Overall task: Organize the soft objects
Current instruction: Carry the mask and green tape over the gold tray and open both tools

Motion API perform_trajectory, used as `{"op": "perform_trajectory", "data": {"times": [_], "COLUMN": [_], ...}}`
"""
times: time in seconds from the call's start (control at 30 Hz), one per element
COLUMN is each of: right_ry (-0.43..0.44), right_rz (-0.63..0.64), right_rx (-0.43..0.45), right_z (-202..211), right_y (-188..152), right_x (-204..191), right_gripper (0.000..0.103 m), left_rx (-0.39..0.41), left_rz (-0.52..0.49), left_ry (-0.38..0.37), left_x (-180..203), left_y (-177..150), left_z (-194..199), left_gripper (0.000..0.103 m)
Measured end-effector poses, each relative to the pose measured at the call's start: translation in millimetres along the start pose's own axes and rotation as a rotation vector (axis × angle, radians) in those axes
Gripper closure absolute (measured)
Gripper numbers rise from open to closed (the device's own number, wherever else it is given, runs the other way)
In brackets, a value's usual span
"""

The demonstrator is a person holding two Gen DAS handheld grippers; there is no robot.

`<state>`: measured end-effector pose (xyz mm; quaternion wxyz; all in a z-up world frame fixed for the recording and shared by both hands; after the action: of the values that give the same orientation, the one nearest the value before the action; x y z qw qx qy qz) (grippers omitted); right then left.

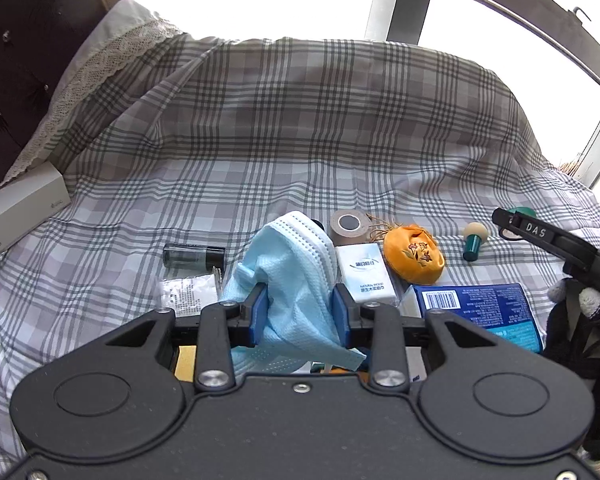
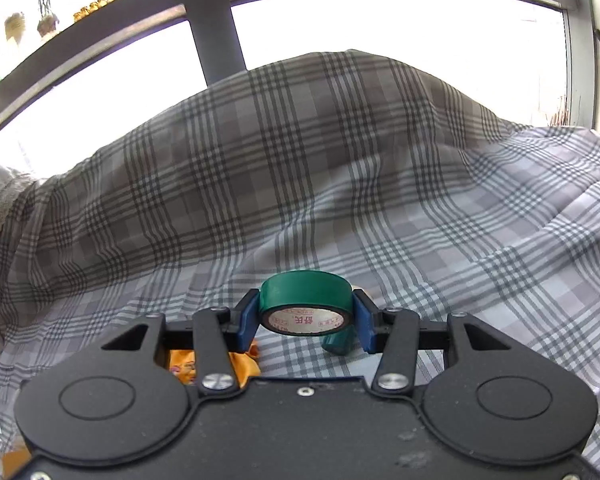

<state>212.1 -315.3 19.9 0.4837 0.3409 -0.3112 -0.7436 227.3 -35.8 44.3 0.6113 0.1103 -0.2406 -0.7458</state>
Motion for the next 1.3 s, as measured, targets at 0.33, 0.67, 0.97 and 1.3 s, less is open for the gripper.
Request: {"op": "perform_trajectory", "data": {"times": [0.33, 0.67, 0.97, 1.3], "right_ry": [0.140, 0.225, 0.216, 0.225], "right_rz": [0.099, 0.170, 0.157, 0.190], "right_rx": [0.037, -0.289, -0.427, -0.454], "right_z": [139, 183, 174, 172], "right_y": [-54, -194, -252, -257], "right_x": [-33, -43, -45, -51], "right_gripper": [0.056, 0.055, 0.055, 0.054], "left_rx": [0.058, -0.052, -0.180, -0.238], "left_rz": [-0.020, -0.015, -0.010, 0.026], "left_ry": [0.077, 0.106, 0.144, 0.157], "left_x": [-2, 5, 6, 3], "left_y": [-72, -157, -193, -197], "left_z": [44, 33, 9, -2], "left_gripper": [0.068, 0.064, 0.062, 0.061]}}
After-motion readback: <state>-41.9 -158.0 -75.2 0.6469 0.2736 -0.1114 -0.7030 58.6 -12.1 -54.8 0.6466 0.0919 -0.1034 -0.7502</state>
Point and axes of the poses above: each gripper's, at about its wrist camera, not at the fingertips, and z roughly against the way its jaws point, x to its right, y to its top, the point moved 8 cm from there along -z, roughly the way its jaws point, and after that the axes turned 12 degrees about -x, right-handed, at the moved point
